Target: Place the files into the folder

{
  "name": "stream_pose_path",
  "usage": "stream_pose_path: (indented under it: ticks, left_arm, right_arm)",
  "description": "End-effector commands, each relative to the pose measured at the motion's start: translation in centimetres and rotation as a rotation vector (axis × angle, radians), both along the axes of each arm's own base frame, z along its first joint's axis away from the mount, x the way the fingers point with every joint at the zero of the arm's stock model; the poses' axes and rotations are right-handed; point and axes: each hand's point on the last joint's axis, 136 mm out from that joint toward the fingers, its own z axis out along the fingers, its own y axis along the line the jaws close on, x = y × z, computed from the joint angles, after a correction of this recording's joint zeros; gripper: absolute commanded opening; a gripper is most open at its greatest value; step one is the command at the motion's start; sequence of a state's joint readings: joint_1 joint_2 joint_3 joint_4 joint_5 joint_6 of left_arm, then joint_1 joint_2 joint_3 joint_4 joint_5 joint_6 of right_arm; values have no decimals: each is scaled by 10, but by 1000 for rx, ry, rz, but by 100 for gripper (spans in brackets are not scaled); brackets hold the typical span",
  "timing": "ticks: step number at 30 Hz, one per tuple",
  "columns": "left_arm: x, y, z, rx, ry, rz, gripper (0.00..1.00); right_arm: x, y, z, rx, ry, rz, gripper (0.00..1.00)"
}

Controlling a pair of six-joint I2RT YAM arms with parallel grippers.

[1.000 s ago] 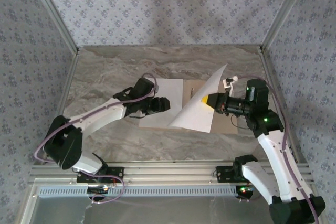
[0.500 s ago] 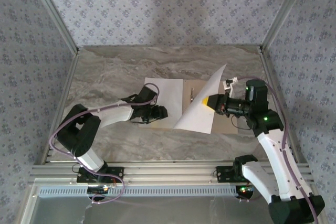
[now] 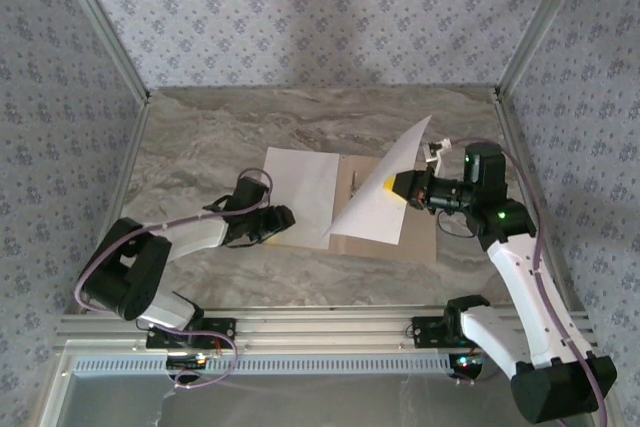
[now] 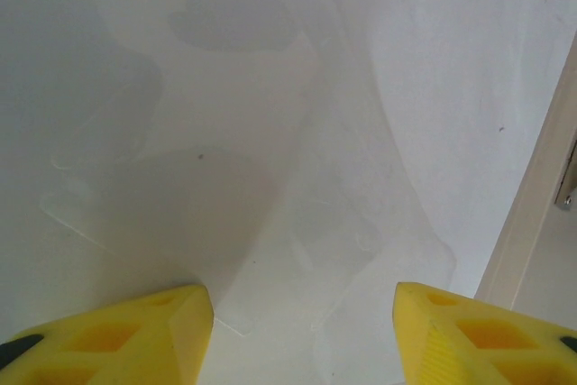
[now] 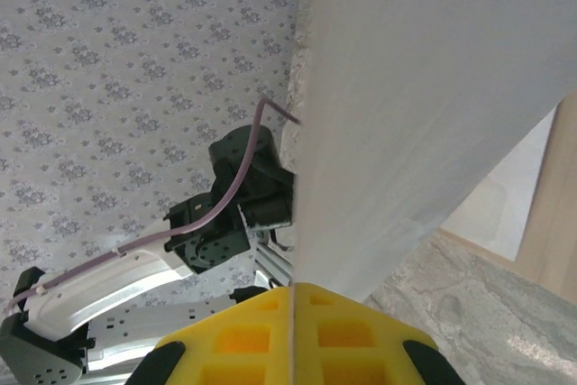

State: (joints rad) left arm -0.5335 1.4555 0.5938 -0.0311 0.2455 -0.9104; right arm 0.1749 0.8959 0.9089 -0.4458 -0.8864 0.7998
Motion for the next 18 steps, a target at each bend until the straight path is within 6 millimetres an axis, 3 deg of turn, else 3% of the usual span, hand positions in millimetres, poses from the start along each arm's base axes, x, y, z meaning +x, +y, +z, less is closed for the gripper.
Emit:
stream_pose_path:
  ticks: [1,6,15,18]
  left_arm:
    - [-39,46,-37,145,140,64,59]
    - [-52,64,-34,130,146,129,59]
    - [-53,68,-17,94,116,174,60]
    - [-50,65,-15,88,112,167,60]
  right_arm:
    - [7,5,11,17,-46,2,0]
    - [16,25,13,11,-66,52,0]
    - [14,86,31,5,-121,271,0]
    - [10,90,27,-6,-119,300,0]
